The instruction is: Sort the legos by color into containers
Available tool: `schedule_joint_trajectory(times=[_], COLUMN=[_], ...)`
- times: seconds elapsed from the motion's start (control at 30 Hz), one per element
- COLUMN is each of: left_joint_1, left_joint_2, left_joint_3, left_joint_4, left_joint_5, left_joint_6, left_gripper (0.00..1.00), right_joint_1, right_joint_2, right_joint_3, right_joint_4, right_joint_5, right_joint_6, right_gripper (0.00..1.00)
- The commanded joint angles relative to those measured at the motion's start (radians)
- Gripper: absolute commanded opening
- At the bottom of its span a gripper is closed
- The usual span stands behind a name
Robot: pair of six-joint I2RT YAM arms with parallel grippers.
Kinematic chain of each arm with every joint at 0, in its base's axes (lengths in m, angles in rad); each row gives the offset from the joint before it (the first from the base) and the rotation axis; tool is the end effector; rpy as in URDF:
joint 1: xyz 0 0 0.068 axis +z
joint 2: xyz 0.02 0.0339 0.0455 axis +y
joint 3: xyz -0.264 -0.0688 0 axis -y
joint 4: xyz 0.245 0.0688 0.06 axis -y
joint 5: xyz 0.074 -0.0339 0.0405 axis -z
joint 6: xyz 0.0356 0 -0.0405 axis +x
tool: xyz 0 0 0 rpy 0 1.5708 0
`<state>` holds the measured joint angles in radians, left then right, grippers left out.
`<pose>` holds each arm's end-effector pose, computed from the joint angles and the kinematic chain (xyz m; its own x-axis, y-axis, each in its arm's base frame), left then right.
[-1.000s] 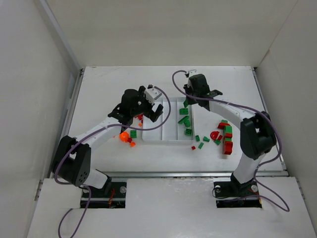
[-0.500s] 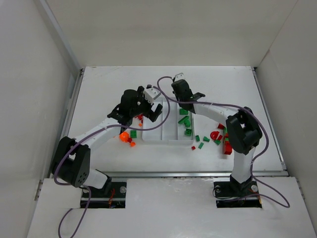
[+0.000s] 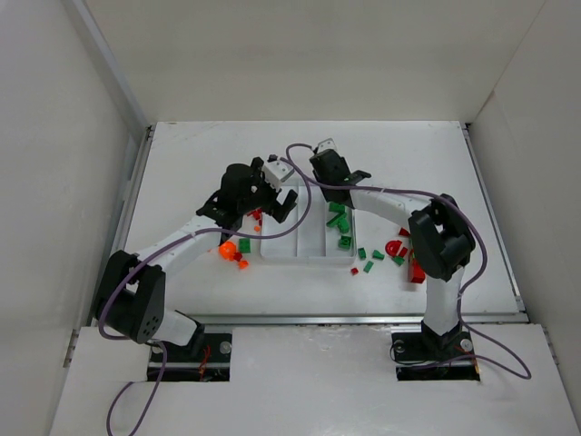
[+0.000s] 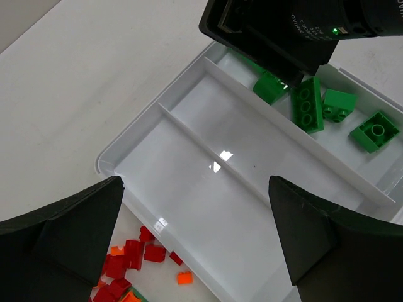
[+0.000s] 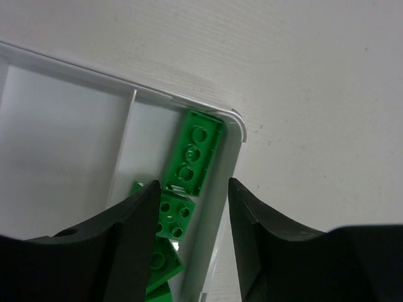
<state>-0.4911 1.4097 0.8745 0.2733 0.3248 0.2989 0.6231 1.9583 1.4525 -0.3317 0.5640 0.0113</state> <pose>0.2795 -0.1624 0.2728 -0.0065 0.3200 -0.9474 0.7541 0.6238 0.2055 0.3626 0.2371 0.2144 -0.6056 -0.4234 -0.6738 -0.1958 0.8999 -0.3896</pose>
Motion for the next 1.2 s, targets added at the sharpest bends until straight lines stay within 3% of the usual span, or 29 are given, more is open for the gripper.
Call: schedule_joint_trajectory(times=[0.0, 0.23, 0.4, 0.53, 0.57, 0.63, 0.67, 0.87, 0.93, 1.0, 1.03, 1.1, 1.17], left_joint_1=[-0.007, -0.007, -0.007, -0.007, -0.007, -0.007, -0.007, -0.007, -0.007, -0.007, -0.007, -0.007, -0.007], left_joint_2=[-0.038, -0.038, -0.047, -0.048, -0.037, -0.026, -0.026, -0.054, -0.054, -0.054, -0.063, -0.063, -0.084], left_joint_3=[-0.008, -0.008, -0.031, -0.063, -0.063, -0.054, -0.054, -0.068, -0.078, -0.078, -0.091, -0.104, -0.127], left_joint_4=[0.056, 0.066, 0.11, 0.161, 0.171, 0.185, 0.201, 0.231, 0.192, 0.17, 0.17, 0.17, 0.179], left_joint_5=[0.008, 0.008, -0.004, -0.038, -0.053, -0.094, -0.142, -0.262, -0.292, -0.344, -0.363, -0.4, -0.4], left_joint_6=[0.013, 0.022, 0.031, 0.022, 0.007, -0.082, -0.114, -0.214, -0.224, -0.224, -0.224, -0.224, -0.213], left_gripper=[0.99, 0.99, 0.99, 0.99, 0.99, 0.99, 0.99, 0.99, 0.99, 0.99, 0.99, 0.99, 0.99], right_joint_1=[0.01, -0.087, -0.187, -0.233, -0.25, -0.273, -0.286, -0.399, -0.463, -0.528, -0.595, -0.647, -0.661], right_joint_2=[-0.048, -0.128, -0.3, -0.401, -0.42, -0.484, -0.508, -0.631, -0.642, -0.632, -0.631, -0.609, -0.592], right_joint_3=[0.035, -0.021, -0.152, -0.191, -0.192, -0.236, -0.253, -0.362, -0.411, -0.451, -0.471, -0.498, -0.498], right_joint_4=[0.006, 0.016, 0.099, 0.086, 0.073, 0.062, 0.062, -0.064, -0.09, -0.099, -0.087, -0.087, -0.098], right_joint_5=[-0.073, -0.215, -0.346, -0.355, -0.355, -0.346, -0.346, -0.381, -0.456, -0.534, -0.611, -0.648, -0.627], right_joint_6=[0.016, 0.133, 0.21, 0.219, 0.219, 0.239, 0.248, 0.303, 0.312, 0.335, 0.335, 0.363, 0.363], right_gripper=[0.53, 0.52, 0.52, 0.67, 0.77, 0.87, 1.0, 1.0, 1.0, 0.92, 0.79, 0.68, 0.64])
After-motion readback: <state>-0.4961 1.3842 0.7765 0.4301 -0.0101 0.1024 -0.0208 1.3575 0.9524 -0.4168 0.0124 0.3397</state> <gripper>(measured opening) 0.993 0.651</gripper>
